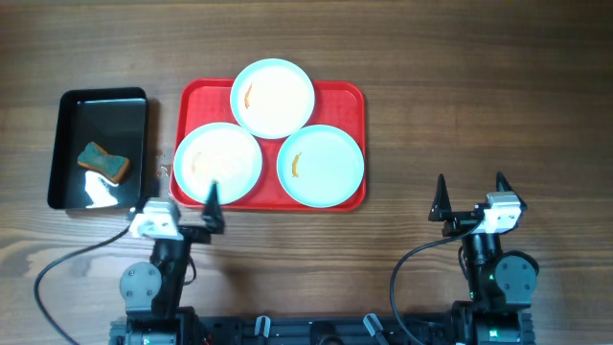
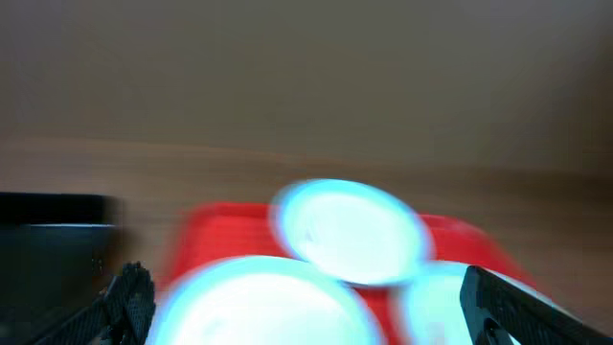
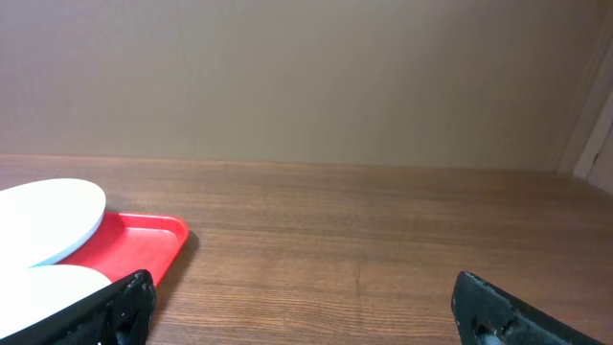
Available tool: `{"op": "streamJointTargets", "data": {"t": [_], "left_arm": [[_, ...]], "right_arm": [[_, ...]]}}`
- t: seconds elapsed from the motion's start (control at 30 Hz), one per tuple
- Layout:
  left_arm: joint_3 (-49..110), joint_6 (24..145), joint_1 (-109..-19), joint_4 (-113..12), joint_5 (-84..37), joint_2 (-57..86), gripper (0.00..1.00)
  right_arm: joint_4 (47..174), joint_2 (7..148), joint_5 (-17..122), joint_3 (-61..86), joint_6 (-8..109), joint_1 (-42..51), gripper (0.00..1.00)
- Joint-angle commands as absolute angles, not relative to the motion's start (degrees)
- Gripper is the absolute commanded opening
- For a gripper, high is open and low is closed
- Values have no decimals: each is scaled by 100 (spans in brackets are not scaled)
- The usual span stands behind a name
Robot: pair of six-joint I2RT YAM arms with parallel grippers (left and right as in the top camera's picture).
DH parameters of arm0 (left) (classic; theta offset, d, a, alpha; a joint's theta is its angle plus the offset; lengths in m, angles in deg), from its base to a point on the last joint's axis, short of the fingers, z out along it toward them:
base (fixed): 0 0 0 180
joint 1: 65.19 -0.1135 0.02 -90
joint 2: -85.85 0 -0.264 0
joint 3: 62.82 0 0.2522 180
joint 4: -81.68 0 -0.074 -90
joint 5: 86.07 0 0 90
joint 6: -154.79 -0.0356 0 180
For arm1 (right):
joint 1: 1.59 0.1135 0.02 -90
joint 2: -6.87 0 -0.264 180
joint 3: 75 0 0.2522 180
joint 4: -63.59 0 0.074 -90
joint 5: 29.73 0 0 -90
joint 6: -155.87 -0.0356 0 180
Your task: Clean dirty plates on tray and stack at the side
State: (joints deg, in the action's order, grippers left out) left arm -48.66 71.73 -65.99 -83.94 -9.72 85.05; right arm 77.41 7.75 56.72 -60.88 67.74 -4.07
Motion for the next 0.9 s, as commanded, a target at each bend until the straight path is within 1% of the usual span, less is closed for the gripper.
{"op": "streamJointTargets", "data": {"t": [0.0,0.1,0.23,0.3,0.33,0.37,0.43,0.5,0.57,0.63,0.7,0.73,0.77,0.87], "left_arm": [[-4875,8358,-6566,-8634,-4012,8542,100],[-4875,8509,-6566,-8940,-4758,8542,100],[-4875,8933,-6568,-10374,-4935,8542,100],[-4859,9086,-6573,-11299,-4769,8542,100],[-4840,9125,-6573,-11487,-4629,8542,100],[-4785,9143,-6573,-11594,-4439,8542,100],[-4547,9018,-6573,-11406,-3925,8525,100],[-4173,8723,-6595,-10846,-3601,8426,100],[-3666,8347,-6647,-9948,-3416,8223,100],[-2918,8037,-6728,-8632,-2935,7797,100],[-1893,7615,-6826,-7076,-2487,7006,100],[-1522,7473,-6857,-6567,-2395,6678,100],[-890,7272,-6898,-5703,-2253,6061,100],[498,6808,-6922,-4001,-2214,4486,100]], "right_arm": [[7728,729,5755,-6094,6870,-446,100],[7728,729,5755,-6094,6870,-446,100],[7728,729,5755,-6094,6872,-446,100],[7728,729,5755,-6094,6870,-446,100],[7728,729,5755,-6094,6870,-446,100],[7728,729,5755,-6094,6872,-446,100],[7728,729,5755,-6094,6872,-446,100],[7728,729,5755,-6094,6870,-446,100],[7730,729,5755,-6094,6872,-446,100],[7728,729,5755,-6094,6872,-446,100],[7728,729,5755,-6094,6872,-446,100],[7728,729,5755,-6094,6872,-446,100],[7728,729,5755,-6094,6872,-446,100],[7728,729,5755,-6094,6872,-446,100]]}}
